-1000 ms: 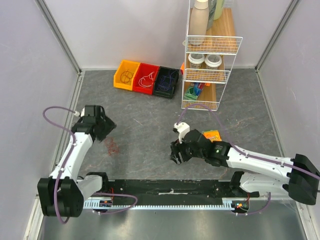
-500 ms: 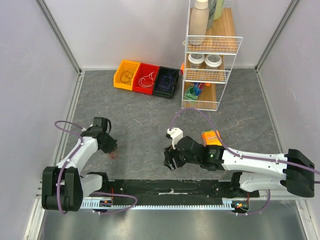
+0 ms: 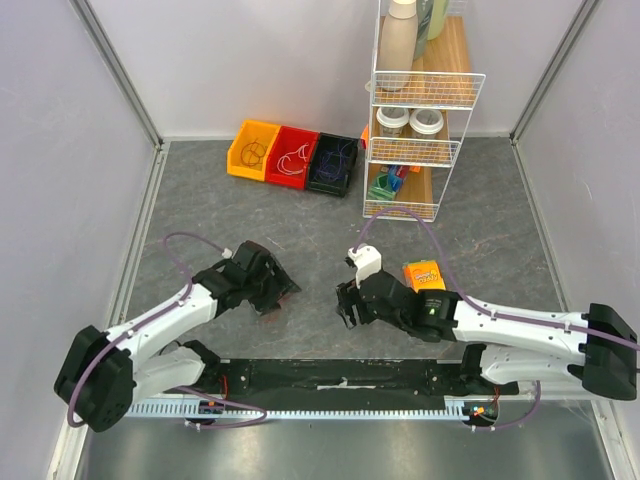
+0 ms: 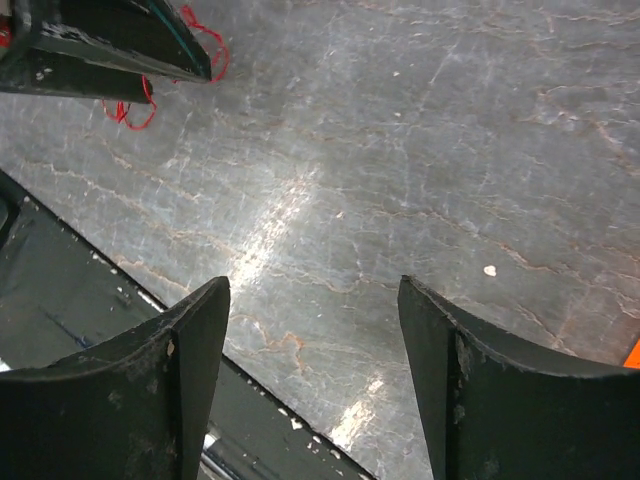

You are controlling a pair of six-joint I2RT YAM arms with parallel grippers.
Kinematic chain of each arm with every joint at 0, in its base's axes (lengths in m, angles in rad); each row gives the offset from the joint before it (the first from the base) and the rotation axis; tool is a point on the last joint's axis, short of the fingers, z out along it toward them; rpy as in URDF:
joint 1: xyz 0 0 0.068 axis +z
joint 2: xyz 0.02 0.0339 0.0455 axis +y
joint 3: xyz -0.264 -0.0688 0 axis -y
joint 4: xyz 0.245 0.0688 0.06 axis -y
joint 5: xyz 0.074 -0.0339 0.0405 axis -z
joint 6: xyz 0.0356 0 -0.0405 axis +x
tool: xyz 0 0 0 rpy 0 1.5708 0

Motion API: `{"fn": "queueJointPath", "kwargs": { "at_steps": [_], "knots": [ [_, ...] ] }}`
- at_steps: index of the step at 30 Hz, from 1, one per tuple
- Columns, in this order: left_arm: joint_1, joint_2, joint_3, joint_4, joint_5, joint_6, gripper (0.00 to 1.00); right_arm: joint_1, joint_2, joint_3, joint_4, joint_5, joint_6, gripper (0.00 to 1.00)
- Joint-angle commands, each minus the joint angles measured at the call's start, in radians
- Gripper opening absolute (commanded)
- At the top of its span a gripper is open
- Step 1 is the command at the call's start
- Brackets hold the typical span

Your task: Untangle the cables

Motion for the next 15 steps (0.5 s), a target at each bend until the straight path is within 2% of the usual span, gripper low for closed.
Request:
{"fn": "queueJointPath", "kwargs": {
  "at_steps": [1, 2, 3, 7, 12, 15],
  "knots": [
    [-0.018, -0.064, 0.075, 0.061, -0.022, 0.039, 0.83, -0.032, -0.003, 0.016, 0.013, 0.043, 0.020, 0.76],
    [-0.018, -0.105, 0.066, 0.060, -0.036, 0.063, 0.88, -0.040, 0.009, 0.016, 0.030, 0.020, 0.020, 0.76],
    [-0.018, -0.150, 0.052, 0.067, -0.068, 0.097, 0.89, -0.044, 0.030, 0.018, 0.051, -0.004, 0.020, 0.76],
    [-0.009, -0.309, -0.006, 0.032, -0.133, 0.185, 0.84, -0.046, 0.148, 0.053, 0.194, -0.122, 0.020, 0.74],
    [-0.006, -0.423, -0.071, -0.112, -0.205, 0.137, 0.77, -0.055, 0.342, 0.215, 0.229, -0.166, -0.056, 0.72],
    [0.000, -0.448, -0.104, -0.147, -0.250, 0.069, 0.72, -0.092, 0.452, 0.289, 0.266, -0.273, -0.055, 0.66]
  ]
}}
